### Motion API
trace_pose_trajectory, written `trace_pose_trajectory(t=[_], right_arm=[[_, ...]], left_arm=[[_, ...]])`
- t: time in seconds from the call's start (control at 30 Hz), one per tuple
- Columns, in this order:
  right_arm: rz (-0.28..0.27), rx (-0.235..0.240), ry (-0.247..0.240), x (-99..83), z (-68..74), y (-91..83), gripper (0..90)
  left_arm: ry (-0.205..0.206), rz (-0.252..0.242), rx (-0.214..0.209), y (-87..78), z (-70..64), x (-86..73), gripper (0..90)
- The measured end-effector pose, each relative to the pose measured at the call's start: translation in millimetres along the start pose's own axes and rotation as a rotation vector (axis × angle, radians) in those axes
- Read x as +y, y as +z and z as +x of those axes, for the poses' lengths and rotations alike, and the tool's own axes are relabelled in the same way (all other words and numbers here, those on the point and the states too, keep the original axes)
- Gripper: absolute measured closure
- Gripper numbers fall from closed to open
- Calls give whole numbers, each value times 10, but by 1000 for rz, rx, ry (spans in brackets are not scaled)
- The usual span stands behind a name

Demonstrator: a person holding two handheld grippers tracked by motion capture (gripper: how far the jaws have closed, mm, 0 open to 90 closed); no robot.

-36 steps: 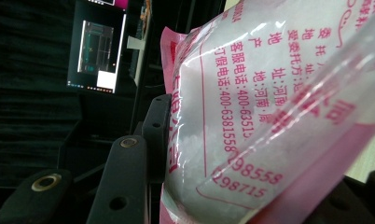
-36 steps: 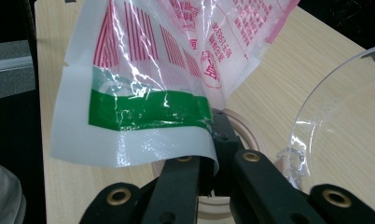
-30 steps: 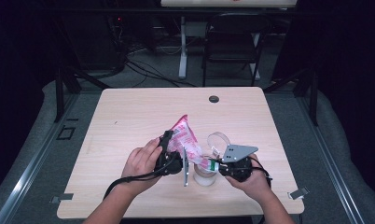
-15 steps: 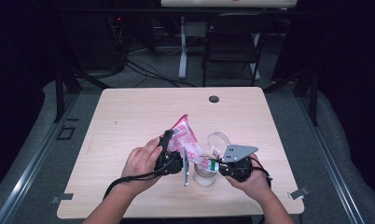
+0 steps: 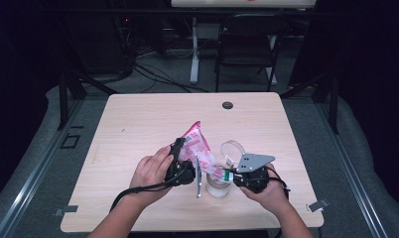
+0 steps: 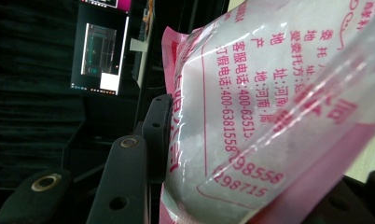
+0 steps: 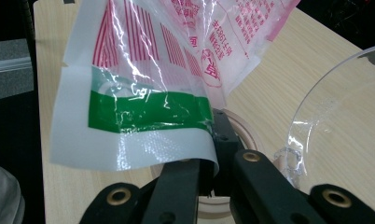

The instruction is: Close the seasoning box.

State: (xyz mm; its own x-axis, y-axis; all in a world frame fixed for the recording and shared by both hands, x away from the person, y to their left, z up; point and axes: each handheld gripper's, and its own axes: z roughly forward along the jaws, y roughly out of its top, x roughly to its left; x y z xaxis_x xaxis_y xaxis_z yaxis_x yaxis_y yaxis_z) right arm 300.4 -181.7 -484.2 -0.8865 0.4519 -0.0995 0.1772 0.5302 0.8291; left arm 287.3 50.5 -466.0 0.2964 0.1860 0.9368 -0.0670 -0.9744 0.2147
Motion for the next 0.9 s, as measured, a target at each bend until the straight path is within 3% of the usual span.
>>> trace_pose_trajectory(t=[0.9], right_arm=[[-1, -3, 3, -17, -11, 1, 900]], left_arm=[[17, -6, 15, -11, 7, 31, 615]])
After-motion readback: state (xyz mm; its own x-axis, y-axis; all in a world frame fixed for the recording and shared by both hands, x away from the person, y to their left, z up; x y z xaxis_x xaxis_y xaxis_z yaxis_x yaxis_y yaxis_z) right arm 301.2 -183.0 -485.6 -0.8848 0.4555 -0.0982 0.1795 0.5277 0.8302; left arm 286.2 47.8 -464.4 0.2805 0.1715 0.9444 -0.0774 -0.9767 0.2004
